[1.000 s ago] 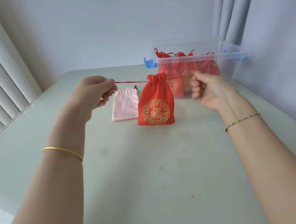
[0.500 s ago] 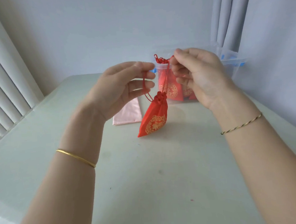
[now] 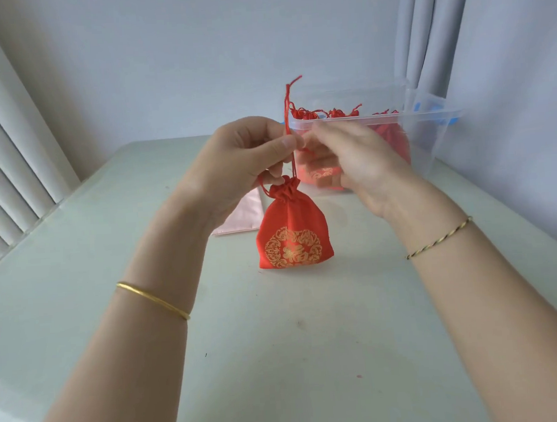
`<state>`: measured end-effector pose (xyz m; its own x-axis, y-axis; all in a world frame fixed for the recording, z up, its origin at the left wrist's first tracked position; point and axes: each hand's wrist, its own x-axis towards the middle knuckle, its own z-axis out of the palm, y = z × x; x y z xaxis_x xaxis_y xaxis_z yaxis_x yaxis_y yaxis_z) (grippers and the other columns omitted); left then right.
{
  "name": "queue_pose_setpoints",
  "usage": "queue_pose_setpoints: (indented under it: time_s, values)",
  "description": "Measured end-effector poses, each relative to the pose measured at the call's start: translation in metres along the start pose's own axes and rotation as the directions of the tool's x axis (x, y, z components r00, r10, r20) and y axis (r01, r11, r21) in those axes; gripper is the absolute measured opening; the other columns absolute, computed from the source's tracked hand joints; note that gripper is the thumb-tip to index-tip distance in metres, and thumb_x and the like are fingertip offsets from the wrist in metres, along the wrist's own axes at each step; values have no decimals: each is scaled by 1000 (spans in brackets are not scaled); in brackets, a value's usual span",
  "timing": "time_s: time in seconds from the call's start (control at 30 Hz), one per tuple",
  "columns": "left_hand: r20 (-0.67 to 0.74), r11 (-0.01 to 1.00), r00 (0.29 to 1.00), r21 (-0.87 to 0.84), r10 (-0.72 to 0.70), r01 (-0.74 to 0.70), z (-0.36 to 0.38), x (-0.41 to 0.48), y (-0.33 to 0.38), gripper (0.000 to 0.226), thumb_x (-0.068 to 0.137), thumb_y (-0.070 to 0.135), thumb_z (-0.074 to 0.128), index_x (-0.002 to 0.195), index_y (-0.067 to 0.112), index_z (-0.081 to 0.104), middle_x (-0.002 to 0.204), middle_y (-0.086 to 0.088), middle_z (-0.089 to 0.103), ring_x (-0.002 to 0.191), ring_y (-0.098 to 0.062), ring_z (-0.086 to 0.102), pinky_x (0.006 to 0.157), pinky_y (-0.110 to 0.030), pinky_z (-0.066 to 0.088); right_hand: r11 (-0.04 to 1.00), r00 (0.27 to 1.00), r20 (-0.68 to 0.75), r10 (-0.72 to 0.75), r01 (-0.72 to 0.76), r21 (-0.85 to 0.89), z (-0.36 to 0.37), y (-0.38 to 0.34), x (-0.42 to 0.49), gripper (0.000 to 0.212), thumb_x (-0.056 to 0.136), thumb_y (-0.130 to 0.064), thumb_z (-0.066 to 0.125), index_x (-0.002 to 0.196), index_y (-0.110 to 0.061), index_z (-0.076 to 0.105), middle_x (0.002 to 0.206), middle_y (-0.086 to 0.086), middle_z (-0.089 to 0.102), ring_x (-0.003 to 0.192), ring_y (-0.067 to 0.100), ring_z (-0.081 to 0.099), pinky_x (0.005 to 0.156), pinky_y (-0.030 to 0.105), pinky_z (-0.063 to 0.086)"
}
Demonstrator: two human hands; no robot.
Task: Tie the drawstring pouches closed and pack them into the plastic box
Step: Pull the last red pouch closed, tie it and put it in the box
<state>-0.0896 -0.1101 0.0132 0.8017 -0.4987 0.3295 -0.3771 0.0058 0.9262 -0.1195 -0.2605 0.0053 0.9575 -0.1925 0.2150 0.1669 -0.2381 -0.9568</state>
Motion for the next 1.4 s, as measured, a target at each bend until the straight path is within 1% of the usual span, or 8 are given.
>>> queue_pose_setpoints:
  time_s: [0.33,0.5,0.6,0.7,0.93,1.1,1.27,1.4]
  values:
    - [-41,992,998,-117,-45,40,-4,3,-4,10,90,4,54,82,9,58,65,2,65,56,-8,57,59,-19,46,992,986,132,-99,86,96,-9,-3,-1,31,94,-19,50,65,-12,55,65,3,57,63,12,54,65,28,45]
    - [-40,989,997,-136,-63,57,-4,3,-3,13,85,-4,57,76,5,56,73,-6,64,62,-12,58,57,-18,49,980,905,426,-11,95,-177,-20,-6,-9,28,93,-21,52,68,-12,59,67,3,62,65,11,59,64,26,47]
    - [6,997,999,-63,-50,50,-4,3,-3,17,79,-9,61,78,7,55,75,-9,59,64,-15,55,57,-19,49,982,967,254,16,33,-187,-22,-3,-5,39,95,-39,45,71,-14,62,70,4,63,65,13,60,65,29,45]
    - [75,1000,997,7,26,-27,-4,1,-2,21,71,-1,62,86,13,57,81,-13,52,69,-21,53,57,-21,49,998,995,85,-46,50,-45,-17,3,2,37,99,-34,38,78,-15,62,75,4,64,69,15,60,66,29,45]
    - [-61,826,925,476,374,-302,5,3,-9,33,77,-7,54,97,19,59,81,3,58,73,-5,54,67,-16,47,982,975,220,-12,-30,186,6,10,0,29,98,-16,41,80,-17,62,67,-4,67,64,16,64,69,32,48]
    - [-118,809,892,486,437,-332,8,4,-14,35,74,-5,56,98,19,63,81,6,62,77,-12,58,69,-20,47,966,955,295,11,-87,245,2,11,0,28,95,-17,43,75,-17,63,72,-2,67,66,13,63,58,23,47]
    - [-178,842,897,456,405,-289,8,5,-15,29,78,3,62,85,32,67,83,10,67,77,-11,61,72,-26,50,960,964,267,-7,-68,271,0,15,3,23,97,-19,44,81,-12,59,78,3,66,75,20,64,68,28,49]
    - [-185,896,928,376,322,-236,2,6,-17,20,82,2,62,88,19,71,84,7,70,78,-9,64,73,-23,52,947,977,214,2,-71,314,1,14,4,26,99,-20,41,75,-11,50,77,7,63,67,21,64,69,33,52]
